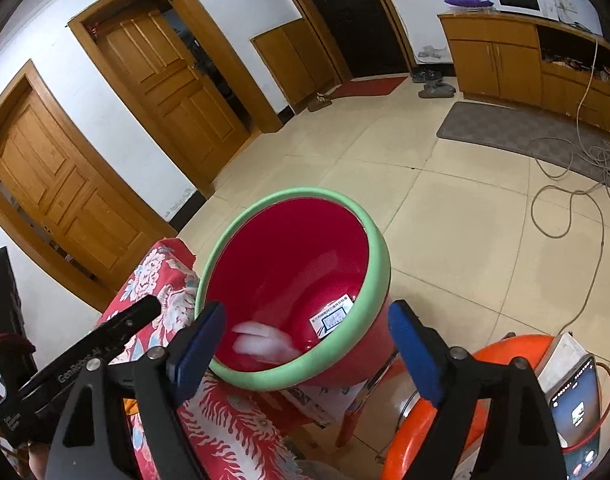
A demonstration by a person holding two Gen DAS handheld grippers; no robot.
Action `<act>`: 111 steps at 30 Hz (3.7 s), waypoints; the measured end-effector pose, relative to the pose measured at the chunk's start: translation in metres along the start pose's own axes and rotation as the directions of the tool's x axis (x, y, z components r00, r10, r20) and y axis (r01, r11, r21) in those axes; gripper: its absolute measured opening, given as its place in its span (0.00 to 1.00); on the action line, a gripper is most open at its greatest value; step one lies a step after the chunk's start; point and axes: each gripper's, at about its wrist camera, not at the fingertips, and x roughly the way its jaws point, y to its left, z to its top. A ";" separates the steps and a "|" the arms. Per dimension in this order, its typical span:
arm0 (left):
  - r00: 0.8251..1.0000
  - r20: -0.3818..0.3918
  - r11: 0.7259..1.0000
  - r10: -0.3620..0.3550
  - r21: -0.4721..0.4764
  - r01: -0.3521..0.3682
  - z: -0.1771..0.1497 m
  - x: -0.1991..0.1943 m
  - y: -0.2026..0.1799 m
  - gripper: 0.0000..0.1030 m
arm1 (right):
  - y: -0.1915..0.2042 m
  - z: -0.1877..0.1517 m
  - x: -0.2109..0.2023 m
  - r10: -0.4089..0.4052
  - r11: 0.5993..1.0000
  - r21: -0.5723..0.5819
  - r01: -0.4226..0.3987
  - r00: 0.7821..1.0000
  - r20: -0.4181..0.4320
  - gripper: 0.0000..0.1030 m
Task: Collect trash
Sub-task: 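Carry both items over the red bucket and open both tools to drop them, then grasp the orange box with the left tool while the right grasps the orange bag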
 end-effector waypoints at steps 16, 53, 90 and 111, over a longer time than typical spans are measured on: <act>0.997 0.001 0.991 0.079 -0.108 -0.079 -0.034 -0.049 0.036 0.70 | 0.023 -0.015 -0.018 0.057 0.997 -0.055 -0.057 0.998 -0.008 0.82; 0.939 -0.086 0.861 0.334 -0.376 -0.341 -0.153 -0.144 0.202 0.71 | 0.114 -0.093 -0.012 0.143 0.934 -0.285 -0.214 0.958 -0.249 0.84; 0.940 -0.012 0.838 0.341 -0.450 -0.309 -0.186 -0.170 0.247 0.51 | 0.163 -0.135 -0.022 0.137 0.876 -0.381 -0.297 0.909 -0.393 0.58; 0.928 -0.054 0.819 0.368 -0.453 -0.351 -0.180 -0.149 0.260 0.61 | 0.243 -0.148 0.064 0.176 0.796 -0.443 -0.412 0.858 -0.482 0.37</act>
